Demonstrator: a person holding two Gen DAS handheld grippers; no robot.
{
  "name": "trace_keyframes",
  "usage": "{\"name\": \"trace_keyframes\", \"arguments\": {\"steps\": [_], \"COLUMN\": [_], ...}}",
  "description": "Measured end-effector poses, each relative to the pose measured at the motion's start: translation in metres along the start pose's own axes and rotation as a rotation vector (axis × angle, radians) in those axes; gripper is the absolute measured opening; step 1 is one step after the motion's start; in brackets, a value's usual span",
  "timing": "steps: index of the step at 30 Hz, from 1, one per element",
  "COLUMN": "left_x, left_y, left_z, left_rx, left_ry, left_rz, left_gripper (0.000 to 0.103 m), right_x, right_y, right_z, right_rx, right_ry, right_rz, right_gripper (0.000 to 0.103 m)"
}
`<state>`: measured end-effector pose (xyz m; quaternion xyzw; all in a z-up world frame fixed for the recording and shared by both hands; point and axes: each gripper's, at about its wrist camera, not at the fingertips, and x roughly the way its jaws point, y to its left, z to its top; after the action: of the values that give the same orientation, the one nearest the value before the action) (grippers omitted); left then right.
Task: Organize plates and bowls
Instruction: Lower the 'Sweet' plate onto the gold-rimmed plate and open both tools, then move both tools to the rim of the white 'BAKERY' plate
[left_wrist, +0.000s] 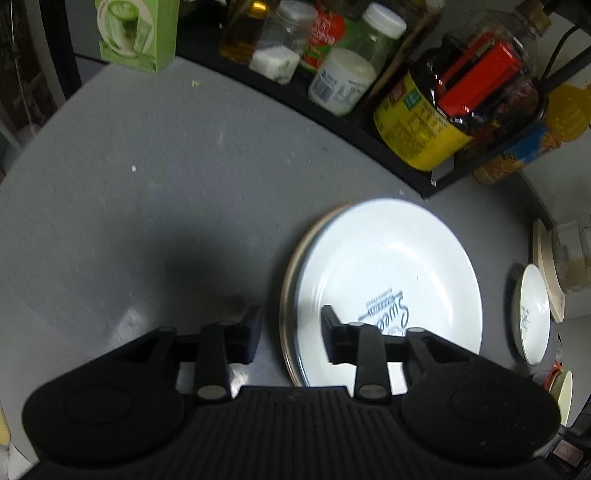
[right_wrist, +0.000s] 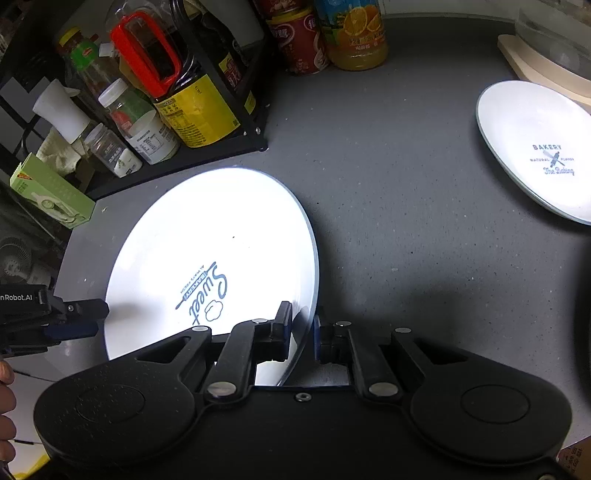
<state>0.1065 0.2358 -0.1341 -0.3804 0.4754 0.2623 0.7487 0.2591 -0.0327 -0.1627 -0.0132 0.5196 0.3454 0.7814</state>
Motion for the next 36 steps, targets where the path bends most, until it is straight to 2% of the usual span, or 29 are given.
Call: {"name": "trace_keyframes", "arguments": {"steps": [5,11,14,16,18,19,22,23,27,31,33,36], "left_x": [0.012,0.029,0.029,0.027,0.024,0.023,0.019,0.016,0.002,-0.010,-0.012,-0.023], "left_y": [0.003,0.009,0.008,0.007,0.004,0.002,-0.004,-0.005,-0.014,-0.029,-0.034,-0.041], "left_z": [0.006,0.008,0.010,0.010,0.010,0.010,0.012,0.012,0.011,0.007,0.008,0.007], "left_rx": [0.002,-0.034,-0.030,-0.025,-0.014,-0.003,0.016,0.017,0.063,0.141,0.162,0.170], "left_ry": [0.025,0.033,0.032,0.029,0.024,0.024,0.026,0.025,0.011,0.013,0.043,0.035], "left_rz": [0.013,0.002,0.005,0.019,0.039,0.051,0.065,0.067,0.065,0.099,0.089,0.069], "left_gripper": [0.036,0.036,0.036,0.036,0.036,0.036,0.042,0.046,0.058,0.064,0.064,0.064], "right_x": [0.002,0.000,-0.007,-0.011,-0.017,-0.020,-0.030,-0.035,-0.051,-0.062,-0.065,-0.068], "right_y": [-0.002,-0.004,0.000,0.002,0.003,0.004,0.007,0.008,0.011,0.009,0.008,0.006], "right_z": [0.002,0.002,0.004,0.006,0.008,0.009,0.013,0.014,0.017,0.017,0.017,0.018], "right_rx": [0.015,0.038,0.021,0.023,0.028,0.028,0.027,0.026,-0.001,-0.010,-0.015,-0.031], "right_ry": [0.003,0.006,-0.016,-0.026,-0.041,-0.050,-0.078,-0.089,-0.132,-0.159,-0.157,-0.150], "right_rz": [-0.002,-0.022,-0.037,-0.028,-0.023,-0.023,-0.022,-0.030,-0.049,-0.061,-0.057,-0.062], "right_gripper": [0.013,0.026,0.028,0.034,0.049,0.050,0.062,0.069,0.080,0.083,0.086,0.088]}}
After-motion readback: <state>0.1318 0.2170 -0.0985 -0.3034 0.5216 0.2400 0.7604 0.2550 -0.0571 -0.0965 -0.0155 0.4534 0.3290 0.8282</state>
